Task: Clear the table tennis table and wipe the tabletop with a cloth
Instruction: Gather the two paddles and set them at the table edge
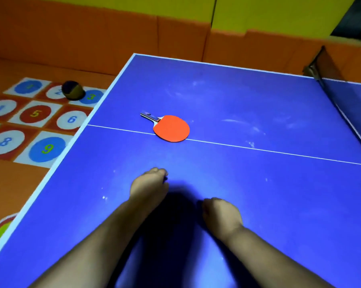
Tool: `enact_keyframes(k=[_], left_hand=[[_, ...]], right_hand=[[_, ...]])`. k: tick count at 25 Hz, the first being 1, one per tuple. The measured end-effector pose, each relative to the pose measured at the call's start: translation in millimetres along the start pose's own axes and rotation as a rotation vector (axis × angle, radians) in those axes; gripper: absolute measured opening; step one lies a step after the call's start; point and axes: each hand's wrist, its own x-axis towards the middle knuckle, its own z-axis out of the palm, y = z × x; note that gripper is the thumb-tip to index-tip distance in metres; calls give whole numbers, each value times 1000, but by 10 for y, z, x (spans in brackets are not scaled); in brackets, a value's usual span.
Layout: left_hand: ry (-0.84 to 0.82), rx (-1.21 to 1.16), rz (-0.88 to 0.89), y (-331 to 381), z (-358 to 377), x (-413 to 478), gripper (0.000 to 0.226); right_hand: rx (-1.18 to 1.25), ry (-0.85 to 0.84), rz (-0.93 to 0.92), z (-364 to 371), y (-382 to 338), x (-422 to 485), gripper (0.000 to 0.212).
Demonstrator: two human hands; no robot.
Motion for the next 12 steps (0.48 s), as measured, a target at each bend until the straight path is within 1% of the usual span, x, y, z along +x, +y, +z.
enact_keyframes(k=[2,4,6,7,9,10,12], left_hand=[[1,51,3,-186,91,517,25],[5,155,12,-319,150,968,22],[1,280,36,-412,194,1398,22],[1,339,52,-466,224,1610,25],[15,413,76,-579,256,2009,30],[33,432,88,-644,264,2209,31],[65,458,113,-750,316,2584,35]], right_hand=[[14,63,38,8,-95,464,25],[43,139,52,33,-192,907,23],[72,169,62,121,-219,1336,27],[68,150,71,186,-209,1537,27],[-20,115,48,308,-224,1803,21],[-58,134,23,369,-236,1865,15],[-89,219,3,472,-224,1906,14]])
